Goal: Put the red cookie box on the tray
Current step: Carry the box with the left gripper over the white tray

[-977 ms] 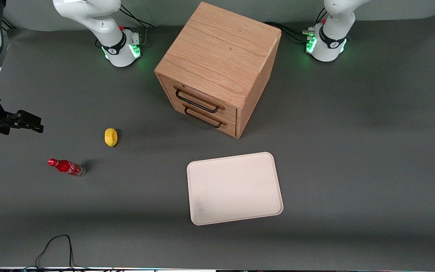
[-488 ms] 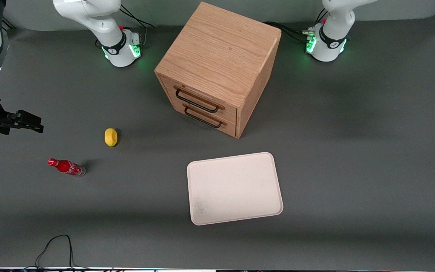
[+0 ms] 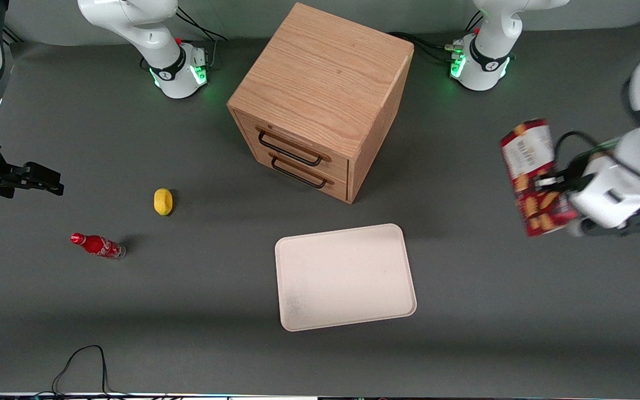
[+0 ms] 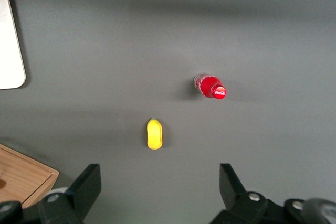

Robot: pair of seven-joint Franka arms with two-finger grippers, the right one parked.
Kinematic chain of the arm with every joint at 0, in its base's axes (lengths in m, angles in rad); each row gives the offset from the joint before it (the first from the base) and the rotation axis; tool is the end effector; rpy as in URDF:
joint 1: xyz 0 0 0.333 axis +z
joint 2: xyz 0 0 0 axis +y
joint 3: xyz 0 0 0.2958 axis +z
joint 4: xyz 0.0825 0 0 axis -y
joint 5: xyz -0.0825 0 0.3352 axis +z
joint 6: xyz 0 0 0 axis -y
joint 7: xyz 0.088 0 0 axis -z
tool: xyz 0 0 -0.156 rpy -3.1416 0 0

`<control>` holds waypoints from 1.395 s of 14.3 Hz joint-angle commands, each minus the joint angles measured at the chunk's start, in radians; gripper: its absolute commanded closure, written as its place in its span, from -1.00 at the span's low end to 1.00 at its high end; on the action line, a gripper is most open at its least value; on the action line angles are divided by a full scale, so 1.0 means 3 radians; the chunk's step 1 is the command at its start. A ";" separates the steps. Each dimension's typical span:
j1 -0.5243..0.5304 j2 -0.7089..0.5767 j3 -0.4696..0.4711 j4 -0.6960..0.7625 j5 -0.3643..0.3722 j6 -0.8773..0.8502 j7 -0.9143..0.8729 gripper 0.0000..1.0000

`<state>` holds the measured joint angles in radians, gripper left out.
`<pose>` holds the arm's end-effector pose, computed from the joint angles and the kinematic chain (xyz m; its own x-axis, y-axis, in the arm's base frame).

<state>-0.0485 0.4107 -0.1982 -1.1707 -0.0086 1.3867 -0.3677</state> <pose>0.5718 -0.1235 0.4840 0.9709 0.1243 -0.2046 0.1300 -0.9914 0.0146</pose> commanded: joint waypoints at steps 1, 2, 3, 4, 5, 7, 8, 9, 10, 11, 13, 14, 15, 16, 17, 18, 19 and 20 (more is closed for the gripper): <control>-0.0460 0.1047 0.0047 0.1236 0.0074 -0.0006 -0.0593 1.00; -0.0533 0.1166 0.0047 0.1294 0.0080 0.0197 -0.0640 1.00; -0.0610 0.1228 0.0052 0.1269 0.0100 0.0432 -0.0646 1.00; -0.0676 0.1325 0.0052 0.1264 0.0105 0.0602 -0.0666 1.00; -0.0732 0.1417 0.0052 0.1264 0.0116 0.0750 -0.0742 1.00; -0.0871 0.1555 0.0144 0.1264 0.0162 0.0950 -0.0819 1.00; -0.0886 0.1616 0.0159 0.1259 0.0157 0.1002 -0.0835 1.00; -0.0881 0.1678 0.0149 0.1259 0.0157 0.1063 -0.0835 1.00; -0.0886 0.1734 0.0144 0.1239 0.0152 0.1109 -0.0840 1.00; -0.0892 0.1755 0.0144 0.1183 0.0157 0.1170 -0.0840 1.00; -0.0897 0.1776 0.0139 0.0953 0.0146 0.1415 -0.0840 1.00; -0.0892 0.1765 0.0144 0.0861 0.0146 0.1497 -0.0830 1.00; -0.0871 0.1770 0.0139 0.0835 0.0141 0.1524 -0.0799 1.00; -0.0881 0.1791 0.0144 0.0814 0.0151 0.1574 -0.0794 1.00; -0.0881 0.1801 0.0144 0.0743 0.0162 0.1646 -0.0769 1.00; -0.0871 0.1796 0.0144 0.0677 0.0157 0.1697 -0.0743 1.00; -0.0871 0.1796 0.0144 0.0651 0.0162 0.1703 -0.0728 1.00; -0.0866 0.1801 0.0144 0.0615 0.0157 0.1708 -0.0712 1.00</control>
<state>-0.3019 0.9730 -0.1660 -0.9468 0.0275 1.8825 -0.5934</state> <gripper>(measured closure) 0.934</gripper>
